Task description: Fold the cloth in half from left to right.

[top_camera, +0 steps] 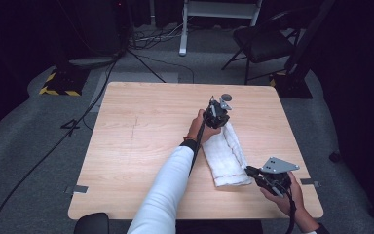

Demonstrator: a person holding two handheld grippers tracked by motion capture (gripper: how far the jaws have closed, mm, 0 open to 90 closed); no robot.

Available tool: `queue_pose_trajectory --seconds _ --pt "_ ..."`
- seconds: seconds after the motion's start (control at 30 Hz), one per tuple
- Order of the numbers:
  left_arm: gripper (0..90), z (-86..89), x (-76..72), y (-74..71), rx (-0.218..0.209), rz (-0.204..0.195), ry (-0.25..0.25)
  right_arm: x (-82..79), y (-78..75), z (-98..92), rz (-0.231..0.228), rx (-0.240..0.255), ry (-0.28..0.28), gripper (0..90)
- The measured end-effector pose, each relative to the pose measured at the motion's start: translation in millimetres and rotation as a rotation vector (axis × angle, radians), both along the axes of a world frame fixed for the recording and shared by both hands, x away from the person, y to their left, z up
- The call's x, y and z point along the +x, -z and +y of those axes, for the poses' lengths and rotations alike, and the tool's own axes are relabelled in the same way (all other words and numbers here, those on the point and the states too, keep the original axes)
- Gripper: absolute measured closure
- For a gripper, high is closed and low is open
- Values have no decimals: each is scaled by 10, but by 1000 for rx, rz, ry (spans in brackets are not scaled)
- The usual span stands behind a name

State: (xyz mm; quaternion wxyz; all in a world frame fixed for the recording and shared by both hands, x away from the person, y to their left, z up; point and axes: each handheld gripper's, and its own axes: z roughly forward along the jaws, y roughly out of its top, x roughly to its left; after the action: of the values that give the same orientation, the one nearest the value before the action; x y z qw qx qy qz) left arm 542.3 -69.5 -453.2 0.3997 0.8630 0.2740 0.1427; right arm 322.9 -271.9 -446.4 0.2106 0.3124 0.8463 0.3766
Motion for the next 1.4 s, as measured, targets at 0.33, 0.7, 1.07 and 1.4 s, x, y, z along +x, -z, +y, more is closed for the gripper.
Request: queue_pose_trajectory --seconds 0.33,0.7,1.07,1.4 --pt "455 110 -241 -89 -52 27 15 1 53 -126 -4 -11 64 680" --pt "257 504 -1159 -17 7 56 149 209 63 -208 54 -10 35 468" --pt "261 421 -1444 394 109 90 207 498 290 -254 113 -84 11 424" --pt "266 525 -1502 421 115 67 228 495 392 -224 159 -79 -19 441"
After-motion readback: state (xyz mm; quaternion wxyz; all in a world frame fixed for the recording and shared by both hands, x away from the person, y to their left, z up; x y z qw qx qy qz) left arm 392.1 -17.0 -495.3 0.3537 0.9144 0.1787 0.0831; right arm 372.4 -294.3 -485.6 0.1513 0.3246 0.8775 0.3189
